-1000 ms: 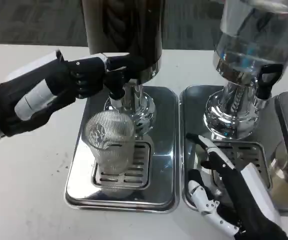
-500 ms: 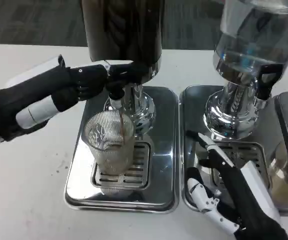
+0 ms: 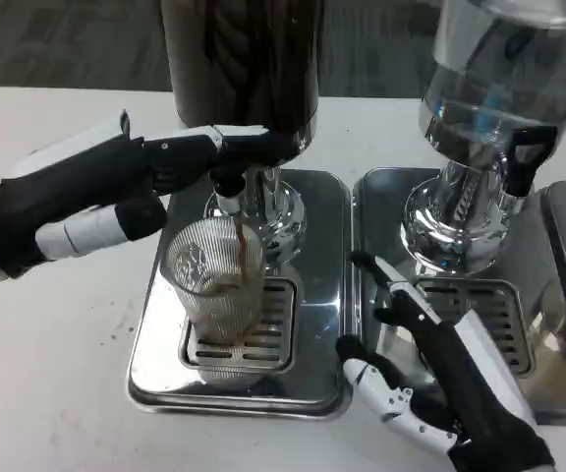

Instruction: Grasp the cup under the faucet to collect the drink, then remove the cup.

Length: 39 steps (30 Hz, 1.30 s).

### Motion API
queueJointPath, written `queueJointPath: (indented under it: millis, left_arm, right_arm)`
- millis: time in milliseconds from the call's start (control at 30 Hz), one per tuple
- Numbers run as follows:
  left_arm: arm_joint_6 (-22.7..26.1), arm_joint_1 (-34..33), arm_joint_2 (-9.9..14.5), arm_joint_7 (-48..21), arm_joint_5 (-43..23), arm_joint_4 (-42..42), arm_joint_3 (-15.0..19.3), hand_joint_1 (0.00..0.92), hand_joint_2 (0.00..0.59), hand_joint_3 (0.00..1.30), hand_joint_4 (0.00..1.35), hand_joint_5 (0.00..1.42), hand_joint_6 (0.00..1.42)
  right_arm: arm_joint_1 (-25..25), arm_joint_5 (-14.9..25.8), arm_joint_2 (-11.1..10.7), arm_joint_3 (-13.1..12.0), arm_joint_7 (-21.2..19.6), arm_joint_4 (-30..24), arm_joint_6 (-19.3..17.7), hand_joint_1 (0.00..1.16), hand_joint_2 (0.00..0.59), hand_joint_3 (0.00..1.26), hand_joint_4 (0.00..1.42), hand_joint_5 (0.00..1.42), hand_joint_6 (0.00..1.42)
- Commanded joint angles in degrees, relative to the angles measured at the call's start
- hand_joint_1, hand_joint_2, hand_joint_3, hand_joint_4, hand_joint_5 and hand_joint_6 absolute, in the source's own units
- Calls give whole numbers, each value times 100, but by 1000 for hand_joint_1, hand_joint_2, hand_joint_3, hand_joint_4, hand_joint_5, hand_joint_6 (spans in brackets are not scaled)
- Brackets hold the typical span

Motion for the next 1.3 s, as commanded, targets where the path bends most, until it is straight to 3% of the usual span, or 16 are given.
queueJointPath:
  millis: [33,500,1300]
  left_arm:
    - [-81,88,42,-46,50,-33,-88,0,66,195,85,98,72]
    - [-109,130,108,46,51,-55,-61,0,66,191,77,97,74]
    - [-179,287,184,121,24,-324,-51,0,67,186,76,95,74]
  right_arm:
    - [-358,187,-6,65,347,150,51,519,281,49,65,54,164]
    - [-1062,201,150,237,656,663,363,536,239,0,0,0,84]
    - [-1827,13,408,379,461,1455,452,545,222,0,0,0,48]
